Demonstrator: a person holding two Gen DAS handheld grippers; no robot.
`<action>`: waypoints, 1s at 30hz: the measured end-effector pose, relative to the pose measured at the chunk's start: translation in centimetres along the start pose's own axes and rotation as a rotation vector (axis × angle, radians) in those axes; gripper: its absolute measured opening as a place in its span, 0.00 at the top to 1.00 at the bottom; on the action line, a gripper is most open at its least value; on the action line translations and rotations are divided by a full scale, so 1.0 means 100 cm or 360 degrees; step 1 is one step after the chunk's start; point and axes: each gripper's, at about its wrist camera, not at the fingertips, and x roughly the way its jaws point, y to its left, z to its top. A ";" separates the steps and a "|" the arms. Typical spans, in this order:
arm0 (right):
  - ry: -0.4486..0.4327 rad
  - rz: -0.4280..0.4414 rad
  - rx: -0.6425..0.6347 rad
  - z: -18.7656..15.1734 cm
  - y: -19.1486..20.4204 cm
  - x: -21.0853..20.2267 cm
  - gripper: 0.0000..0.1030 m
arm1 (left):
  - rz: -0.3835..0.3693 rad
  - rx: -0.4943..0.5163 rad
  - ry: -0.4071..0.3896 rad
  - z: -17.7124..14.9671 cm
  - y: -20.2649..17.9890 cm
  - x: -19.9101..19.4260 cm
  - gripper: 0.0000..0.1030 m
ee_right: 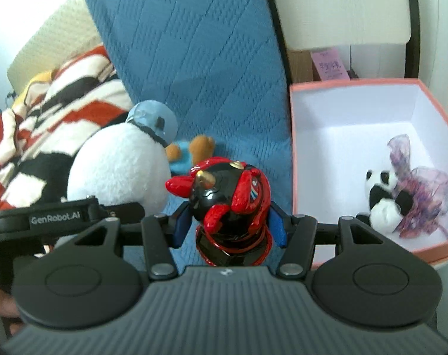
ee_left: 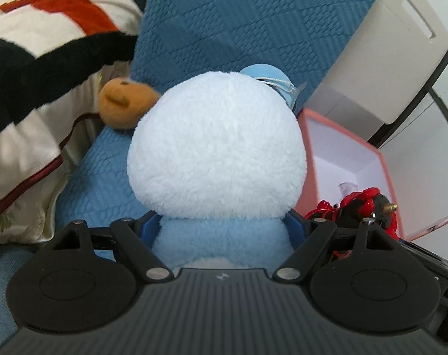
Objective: Organize objects
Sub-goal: 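Carry figurine with right tool while left tool carries snowman over pink box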
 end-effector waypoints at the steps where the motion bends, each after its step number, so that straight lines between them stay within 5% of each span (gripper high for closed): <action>1: -0.0013 -0.0001 -0.0004 0.004 -0.002 -0.003 0.44 | 0.0001 0.0004 -0.0007 0.004 -0.007 -0.001 0.18; 18: -0.0195 -0.0014 -0.0040 0.067 -0.051 -0.053 0.44 | -0.0160 0.0130 -0.0125 0.053 -0.125 -0.013 0.18; 30: -0.0204 -0.0094 0.0044 0.081 -0.105 -0.052 0.44 | -0.0224 0.0208 -0.0056 0.058 -0.186 0.036 0.18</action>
